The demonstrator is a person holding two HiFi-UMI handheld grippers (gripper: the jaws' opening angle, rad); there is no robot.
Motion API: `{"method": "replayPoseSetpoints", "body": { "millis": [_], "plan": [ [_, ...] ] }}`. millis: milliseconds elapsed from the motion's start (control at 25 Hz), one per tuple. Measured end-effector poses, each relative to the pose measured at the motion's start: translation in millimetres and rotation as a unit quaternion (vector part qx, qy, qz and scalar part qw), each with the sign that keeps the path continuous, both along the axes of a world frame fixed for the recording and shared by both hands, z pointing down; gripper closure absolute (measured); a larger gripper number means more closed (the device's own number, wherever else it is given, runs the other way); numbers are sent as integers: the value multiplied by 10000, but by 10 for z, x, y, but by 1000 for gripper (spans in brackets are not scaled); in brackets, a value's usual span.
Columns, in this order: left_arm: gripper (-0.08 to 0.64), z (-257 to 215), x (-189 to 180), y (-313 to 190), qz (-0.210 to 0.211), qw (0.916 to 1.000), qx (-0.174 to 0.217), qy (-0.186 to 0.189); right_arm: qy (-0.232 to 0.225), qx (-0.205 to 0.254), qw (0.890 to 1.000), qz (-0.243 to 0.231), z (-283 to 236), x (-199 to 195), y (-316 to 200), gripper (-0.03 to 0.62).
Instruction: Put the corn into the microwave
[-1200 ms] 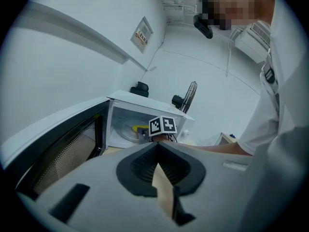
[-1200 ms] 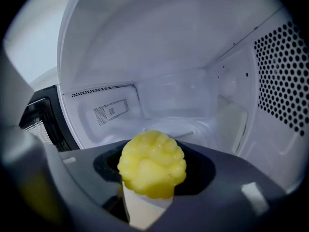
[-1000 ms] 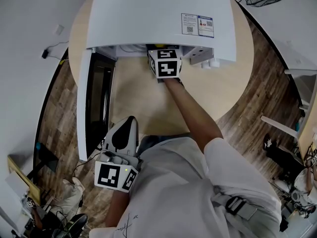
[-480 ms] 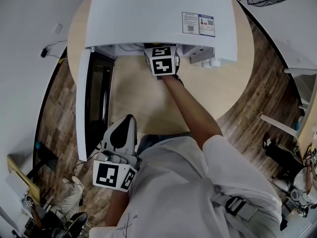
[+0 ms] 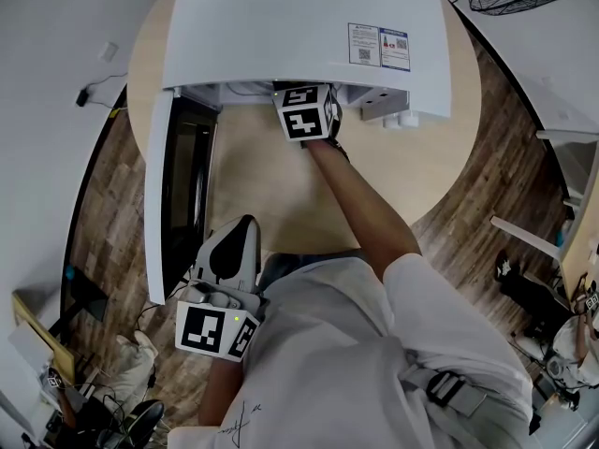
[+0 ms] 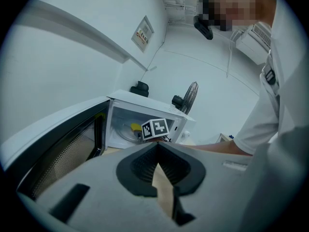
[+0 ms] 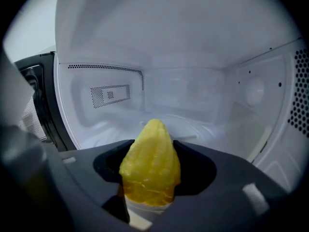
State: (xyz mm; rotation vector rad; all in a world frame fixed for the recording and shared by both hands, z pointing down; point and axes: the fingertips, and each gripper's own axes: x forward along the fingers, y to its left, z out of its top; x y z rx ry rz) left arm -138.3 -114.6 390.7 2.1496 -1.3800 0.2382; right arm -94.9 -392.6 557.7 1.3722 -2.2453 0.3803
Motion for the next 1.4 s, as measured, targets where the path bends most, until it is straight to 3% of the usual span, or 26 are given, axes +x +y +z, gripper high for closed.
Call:
{"method": "replayPoseSetpoints", "body": {
  "millis": [800,1400],
  "plan": [
    [569,-13,7,30,-20,10000,18,-6,760,43,9969,-205,94,-10,-10,330],
    [569,5,4,120,-132,9999,-55,-4,616,32,9975,-339,83,-4,18,307]
  ]
}}
